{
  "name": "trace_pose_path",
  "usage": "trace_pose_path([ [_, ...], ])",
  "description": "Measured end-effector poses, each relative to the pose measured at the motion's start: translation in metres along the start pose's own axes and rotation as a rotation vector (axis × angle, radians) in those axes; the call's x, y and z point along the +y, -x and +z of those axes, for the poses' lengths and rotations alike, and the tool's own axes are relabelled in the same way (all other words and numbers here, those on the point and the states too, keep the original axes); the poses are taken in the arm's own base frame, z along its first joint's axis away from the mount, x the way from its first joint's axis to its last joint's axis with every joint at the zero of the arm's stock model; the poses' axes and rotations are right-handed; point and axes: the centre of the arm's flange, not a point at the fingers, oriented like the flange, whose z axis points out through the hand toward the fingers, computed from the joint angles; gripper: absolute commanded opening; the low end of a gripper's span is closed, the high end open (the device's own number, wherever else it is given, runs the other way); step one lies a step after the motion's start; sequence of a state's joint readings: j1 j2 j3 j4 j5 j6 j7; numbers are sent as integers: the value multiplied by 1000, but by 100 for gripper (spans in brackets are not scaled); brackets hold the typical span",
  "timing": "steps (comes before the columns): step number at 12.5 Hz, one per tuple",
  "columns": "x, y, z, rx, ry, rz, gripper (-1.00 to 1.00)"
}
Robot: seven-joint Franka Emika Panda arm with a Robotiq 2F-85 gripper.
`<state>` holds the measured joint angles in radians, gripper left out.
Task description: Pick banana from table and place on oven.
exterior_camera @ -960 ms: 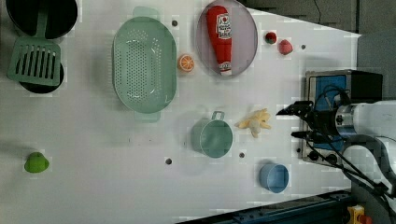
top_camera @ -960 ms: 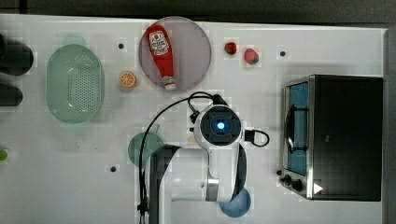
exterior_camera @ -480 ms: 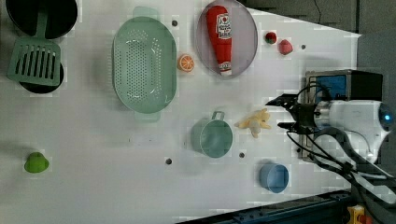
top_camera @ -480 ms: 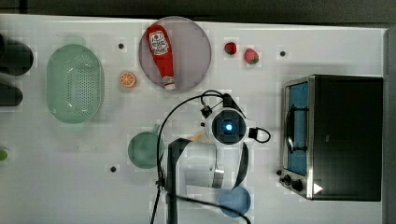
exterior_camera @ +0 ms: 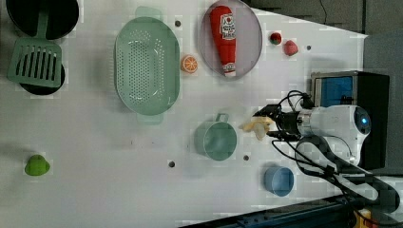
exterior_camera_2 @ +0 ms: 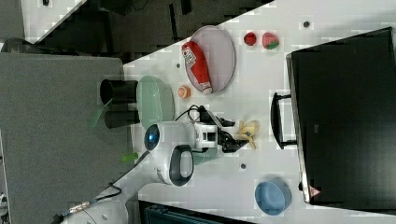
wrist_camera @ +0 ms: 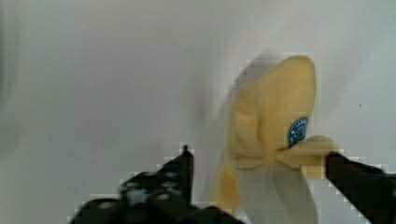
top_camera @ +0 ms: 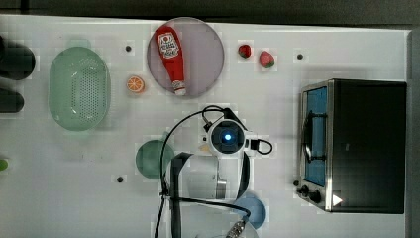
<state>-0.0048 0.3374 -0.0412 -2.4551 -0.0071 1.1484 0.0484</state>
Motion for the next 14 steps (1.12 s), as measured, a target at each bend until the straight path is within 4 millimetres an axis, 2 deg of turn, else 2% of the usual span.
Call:
trace_pose_path([
  [4, 8, -2, 5, -6, 2, 25, -50],
  [5, 8, -4, 8, -6, 4, 22, -64],
  [9, 8, -6, 1, 0, -7, 36, -64],
  [11, 4, -6, -28, 19, -42, 36, -64],
  [12, 0, -7, -53, 39, -66, 28, -64],
  [14, -8, -9, -116, 71, -115, 25, -64],
])
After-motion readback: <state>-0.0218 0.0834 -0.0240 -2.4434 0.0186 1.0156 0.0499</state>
